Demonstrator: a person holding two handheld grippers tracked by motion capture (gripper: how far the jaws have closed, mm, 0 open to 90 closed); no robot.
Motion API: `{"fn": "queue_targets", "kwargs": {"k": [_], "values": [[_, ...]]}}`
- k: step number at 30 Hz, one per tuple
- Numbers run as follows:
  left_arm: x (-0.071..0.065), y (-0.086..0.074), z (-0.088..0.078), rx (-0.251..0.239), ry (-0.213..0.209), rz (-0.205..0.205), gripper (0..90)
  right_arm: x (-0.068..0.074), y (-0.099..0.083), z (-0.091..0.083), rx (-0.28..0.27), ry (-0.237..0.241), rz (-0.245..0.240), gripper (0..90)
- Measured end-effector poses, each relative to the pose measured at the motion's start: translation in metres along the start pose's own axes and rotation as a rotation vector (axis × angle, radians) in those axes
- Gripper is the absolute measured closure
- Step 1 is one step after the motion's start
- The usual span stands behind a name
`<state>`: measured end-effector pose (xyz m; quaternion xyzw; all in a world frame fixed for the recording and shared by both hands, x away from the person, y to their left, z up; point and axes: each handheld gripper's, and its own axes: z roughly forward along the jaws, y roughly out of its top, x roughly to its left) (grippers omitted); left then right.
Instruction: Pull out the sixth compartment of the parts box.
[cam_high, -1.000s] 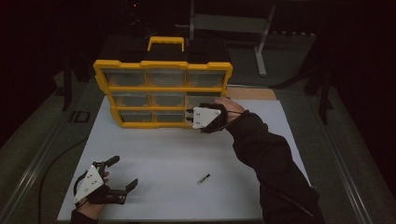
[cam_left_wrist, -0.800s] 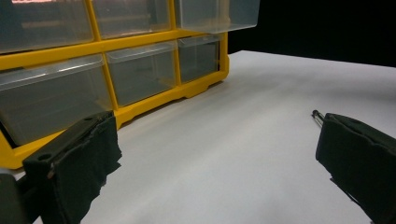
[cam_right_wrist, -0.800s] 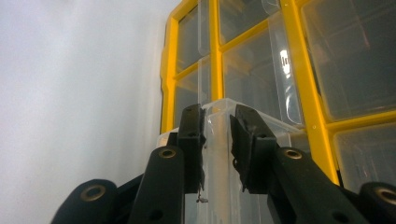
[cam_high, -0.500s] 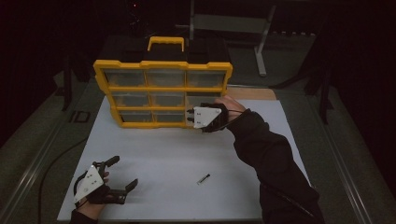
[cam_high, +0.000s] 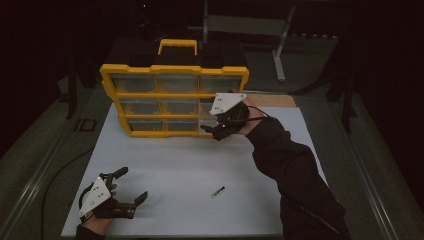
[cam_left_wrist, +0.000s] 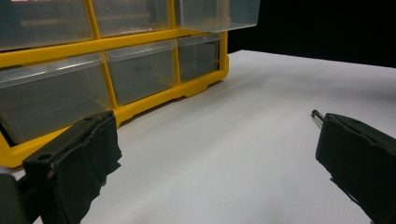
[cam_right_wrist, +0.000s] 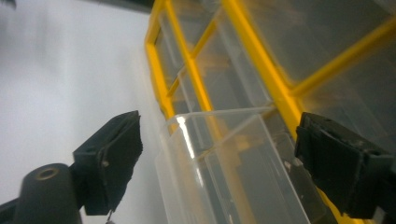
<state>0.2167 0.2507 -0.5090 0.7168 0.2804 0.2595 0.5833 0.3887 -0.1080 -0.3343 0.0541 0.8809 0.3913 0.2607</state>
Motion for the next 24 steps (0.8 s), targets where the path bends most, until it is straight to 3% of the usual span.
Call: {"fn": "queue_targets", "kwargs": {"k": [4, 8, 10, 17, 24], "values": [[0.000, 0.000, 0.000, 0.000, -0.001, -0.001, 0.2, -0.008, -0.003, -0.004, -0.034, -0.032, 0.113, 9.6], [0.000, 0.000, 0.000, 0.003, -0.001, -0.001, 0.2, -0.017, -0.006, -0.012, -0.073, 0.003, 0.228, 7.9], [0.000, 0.000, 0.000, 0.003, 0.000, -0.001, 0.2, -0.019, -0.009, -0.016, -0.090, 0.024, 0.254, 7.9], [0.000, 0.000, 0.001, 0.008, 0.001, 0.000, 0.2, -0.020, -0.018, -0.029, -0.125, -0.007, 0.299, 8.0], [0.000, -0.001, 0.001, 0.011, 0.002, -0.004, 0.2, -0.019, -0.034, -0.044, -0.147, -0.051, 0.312, 8.0]]}}
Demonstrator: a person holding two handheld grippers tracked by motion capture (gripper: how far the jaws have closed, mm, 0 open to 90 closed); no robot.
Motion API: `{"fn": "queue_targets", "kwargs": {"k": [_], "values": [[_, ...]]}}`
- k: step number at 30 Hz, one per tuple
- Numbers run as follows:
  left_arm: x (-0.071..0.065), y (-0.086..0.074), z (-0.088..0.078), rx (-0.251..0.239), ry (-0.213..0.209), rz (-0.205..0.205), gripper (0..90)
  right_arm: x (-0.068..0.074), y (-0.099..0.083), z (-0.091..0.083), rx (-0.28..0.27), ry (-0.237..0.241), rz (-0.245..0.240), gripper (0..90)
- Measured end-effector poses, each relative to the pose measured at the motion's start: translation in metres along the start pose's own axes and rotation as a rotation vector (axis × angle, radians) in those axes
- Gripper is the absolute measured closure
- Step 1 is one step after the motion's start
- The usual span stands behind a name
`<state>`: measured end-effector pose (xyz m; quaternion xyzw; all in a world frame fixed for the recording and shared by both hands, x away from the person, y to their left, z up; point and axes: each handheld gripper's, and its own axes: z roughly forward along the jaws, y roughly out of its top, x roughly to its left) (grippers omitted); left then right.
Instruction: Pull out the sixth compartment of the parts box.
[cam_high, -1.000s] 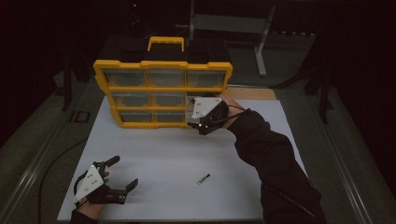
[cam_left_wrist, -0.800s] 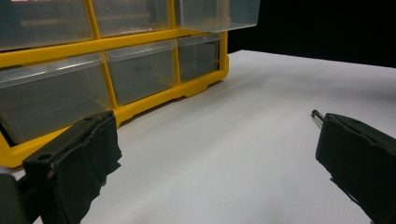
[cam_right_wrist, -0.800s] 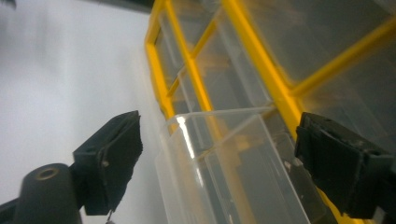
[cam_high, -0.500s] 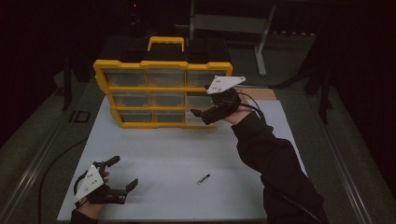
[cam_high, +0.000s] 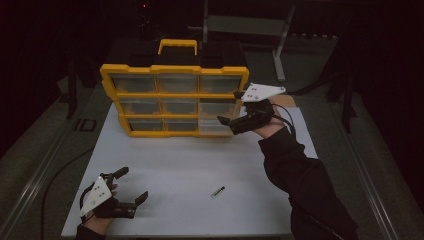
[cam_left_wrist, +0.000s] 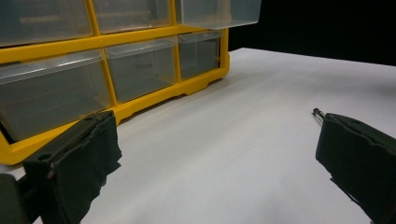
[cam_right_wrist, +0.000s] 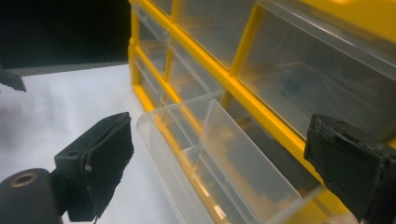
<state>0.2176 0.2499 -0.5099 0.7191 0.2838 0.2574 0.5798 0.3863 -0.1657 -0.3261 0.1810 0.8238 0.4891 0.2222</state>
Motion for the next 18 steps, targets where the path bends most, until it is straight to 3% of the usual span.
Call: {"fn": "queue_targets", "kwargs": {"k": [18], "values": [[-0.001, -0.001, 0.001, 0.006, 0.004, 0.001, 0.2, 0.007, -0.054, -0.038, -0.024, -0.049, 0.059, 8.0]]}}
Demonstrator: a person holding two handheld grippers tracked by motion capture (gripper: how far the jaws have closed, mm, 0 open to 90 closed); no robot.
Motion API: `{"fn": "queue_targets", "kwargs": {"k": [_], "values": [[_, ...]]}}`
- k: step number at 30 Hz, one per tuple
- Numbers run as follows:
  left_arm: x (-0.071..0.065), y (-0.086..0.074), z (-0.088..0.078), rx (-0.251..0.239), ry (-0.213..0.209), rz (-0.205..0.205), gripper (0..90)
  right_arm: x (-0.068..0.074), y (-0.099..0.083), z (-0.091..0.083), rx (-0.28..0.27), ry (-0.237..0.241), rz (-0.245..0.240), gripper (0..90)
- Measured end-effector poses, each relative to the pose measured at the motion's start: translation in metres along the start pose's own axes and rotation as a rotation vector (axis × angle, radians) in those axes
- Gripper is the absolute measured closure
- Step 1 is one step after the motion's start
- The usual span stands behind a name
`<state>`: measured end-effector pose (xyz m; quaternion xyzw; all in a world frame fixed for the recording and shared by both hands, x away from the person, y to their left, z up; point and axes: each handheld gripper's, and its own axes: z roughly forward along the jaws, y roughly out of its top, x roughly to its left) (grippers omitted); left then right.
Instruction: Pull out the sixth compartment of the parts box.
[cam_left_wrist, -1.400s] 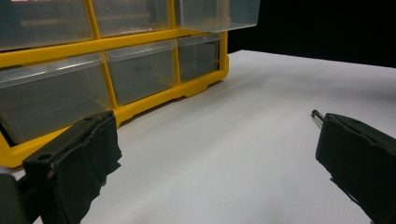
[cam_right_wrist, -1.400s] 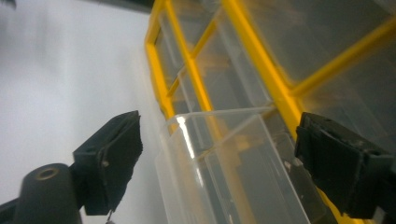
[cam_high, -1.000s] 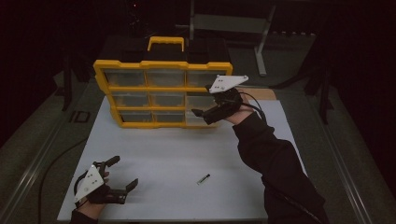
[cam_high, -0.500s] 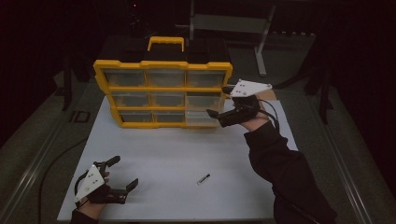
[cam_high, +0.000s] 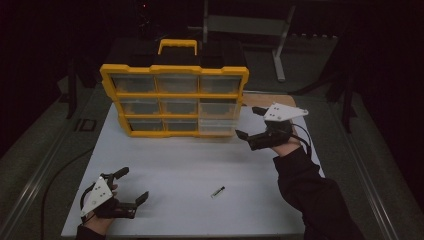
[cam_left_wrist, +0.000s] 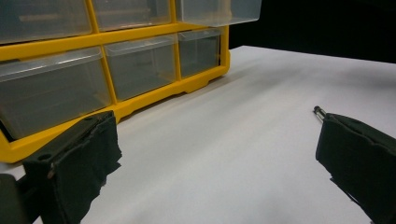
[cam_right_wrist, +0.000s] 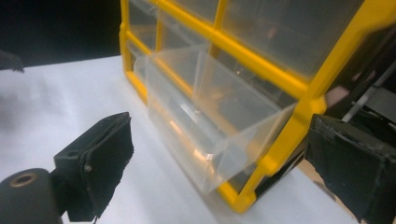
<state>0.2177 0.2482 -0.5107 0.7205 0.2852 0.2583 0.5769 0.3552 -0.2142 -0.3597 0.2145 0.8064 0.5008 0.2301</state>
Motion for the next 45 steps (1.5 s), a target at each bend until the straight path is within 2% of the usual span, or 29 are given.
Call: {"fn": "queue_targets", "kwargs": {"k": [1, 11, 14, 28, 33, 39, 45], "values": [[0.000, 0.000, 0.000, 0.000, -0.001, 0.002, 0.2, 0.002, -0.007, -0.003, 0.000, 0.003, 0.010, 8.0], [0.000, 0.000, 0.000, 0.000, -0.002, 0.001, 0.2, 0.009, -0.037, -0.013, -0.001, 0.002, 0.053, 8.1], [-0.001, 0.000, 0.000, 0.000, -0.003, 0.002, 0.2, 0.013, -0.053, -0.016, -0.004, 0.004, 0.086, 8.1], [-0.001, 0.001, 0.000, -0.002, -0.005, 0.001, 0.2, 0.030, -0.099, -0.026, 0.005, -0.016, 0.130, 8.0], [-0.001, 0.001, 0.001, 0.000, -0.005, 0.003, 0.2, 0.034, -0.113, -0.029, 0.020, -0.014, 0.137, 8.0], [-0.001, 0.001, 0.001, -0.002, -0.006, 0.001, 0.2, 0.036, -0.125, -0.036, 0.040, 0.018, 0.144, 8.1], [-0.002, 0.001, 0.001, -0.001, -0.004, 0.002, 0.2, 0.039, -0.136, -0.045, 0.030, 0.000, 0.166, 8.1]]}}
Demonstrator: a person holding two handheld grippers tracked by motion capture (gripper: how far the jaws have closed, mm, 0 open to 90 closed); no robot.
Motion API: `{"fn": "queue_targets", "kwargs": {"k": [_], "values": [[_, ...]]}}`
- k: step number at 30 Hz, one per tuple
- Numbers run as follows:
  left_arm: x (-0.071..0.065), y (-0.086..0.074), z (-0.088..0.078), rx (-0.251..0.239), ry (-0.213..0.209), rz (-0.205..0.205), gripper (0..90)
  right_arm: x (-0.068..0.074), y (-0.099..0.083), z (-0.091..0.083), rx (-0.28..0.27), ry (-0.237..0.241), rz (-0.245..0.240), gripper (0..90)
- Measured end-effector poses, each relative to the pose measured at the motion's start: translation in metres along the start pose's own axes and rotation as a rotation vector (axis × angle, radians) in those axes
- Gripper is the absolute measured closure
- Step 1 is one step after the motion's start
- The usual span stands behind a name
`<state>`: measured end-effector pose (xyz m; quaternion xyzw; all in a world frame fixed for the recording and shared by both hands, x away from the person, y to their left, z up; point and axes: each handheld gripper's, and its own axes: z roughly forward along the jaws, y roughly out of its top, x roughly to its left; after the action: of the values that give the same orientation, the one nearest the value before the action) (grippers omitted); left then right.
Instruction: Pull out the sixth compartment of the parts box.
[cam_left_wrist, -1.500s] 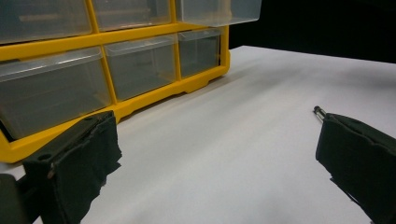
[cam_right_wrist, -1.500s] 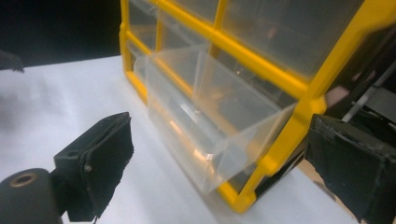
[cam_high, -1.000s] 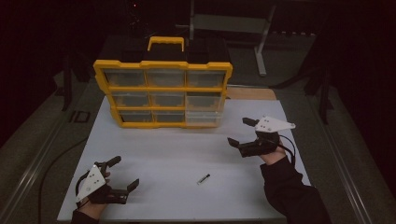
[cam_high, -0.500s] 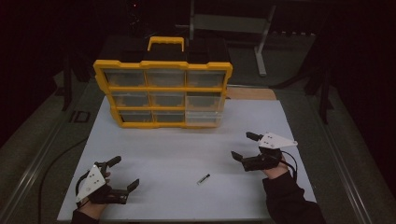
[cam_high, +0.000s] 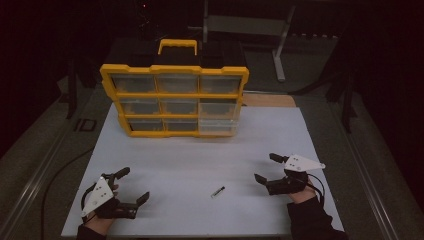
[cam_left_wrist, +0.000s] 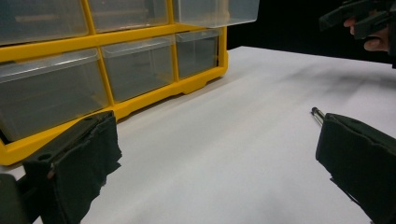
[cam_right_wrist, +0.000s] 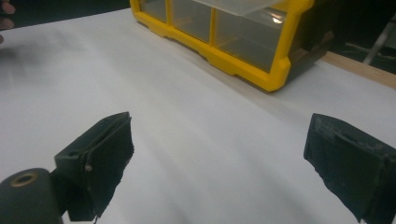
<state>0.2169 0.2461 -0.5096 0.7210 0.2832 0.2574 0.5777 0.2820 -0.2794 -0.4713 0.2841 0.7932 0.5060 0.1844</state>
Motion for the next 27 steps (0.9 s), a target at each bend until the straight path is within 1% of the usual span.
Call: {"fn": "queue_targets", "kwargs": {"k": [1, 2, 6, 10, 12, 14, 16, 18, 21, 22, 27], "values": [[0.000, 0.000, 0.000, 0.002, 0.001, 0.001, 0.2, 0.000, -0.001, -0.001, 0.004, -0.005, -0.011, 8.1], [0.000, 0.000, 0.000, 0.002, 0.000, 0.001, 0.2, 0.001, -0.002, -0.003, 0.011, -0.022, -0.018, 8.1], [0.000, 0.000, 0.000, 0.002, 0.000, 0.000, 0.2, 0.003, -0.008, -0.009, -0.006, -0.062, -0.010, 8.1], [0.000, 0.000, 0.000, 0.003, 0.001, 0.002, 0.2, 0.004, -0.013, -0.012, -0.012, -0.082, 0.005, 8.1], [0.000, 0.000, 0.000, 0.003, 0.000, 0.002, 0.2, 0.004, -0.016, -0.012, -0.003, -0.094, 0.000, 8.1], [0.000, 0.000, -0.001, 0.001, 0.000, 0.001, 0.2, 0.005, -0.020, -0.014, -0.001, -0.091, 0.008, 8.1], [0.000, 0.000, -0.001, -0.001, 0.000, 0.002, 0.2, 0.006, -0.024, -0.015, 0.007, -0.108, 0.008, 8.1], [0.000, 0.000, -0.001, 0.001, -0.001, 0.001, 0.2, 0.006, -0.028, -0.018, 0.001, -0.108, 0.024, 8.1], [0.000, 0.000, -0.001, 0.005, -0.001, 0.003, 0.2, 0.006, -0.030, -0.018, -0.001, -0.123, 0.017, 8.1], [0.000, 0.000, 0.000, 0.005, -0.002, 0.003, 0.2, 0.006, -0.030, -0.018, -0.004, -0.131, 0.026, 8.1], [0.001, -0.001, 0.000, 0.005, -0.003, -0.003, 0.2, 0.008, -0.029, -0.014, -0.005, -0.133, -0.002, 8.1]]}}
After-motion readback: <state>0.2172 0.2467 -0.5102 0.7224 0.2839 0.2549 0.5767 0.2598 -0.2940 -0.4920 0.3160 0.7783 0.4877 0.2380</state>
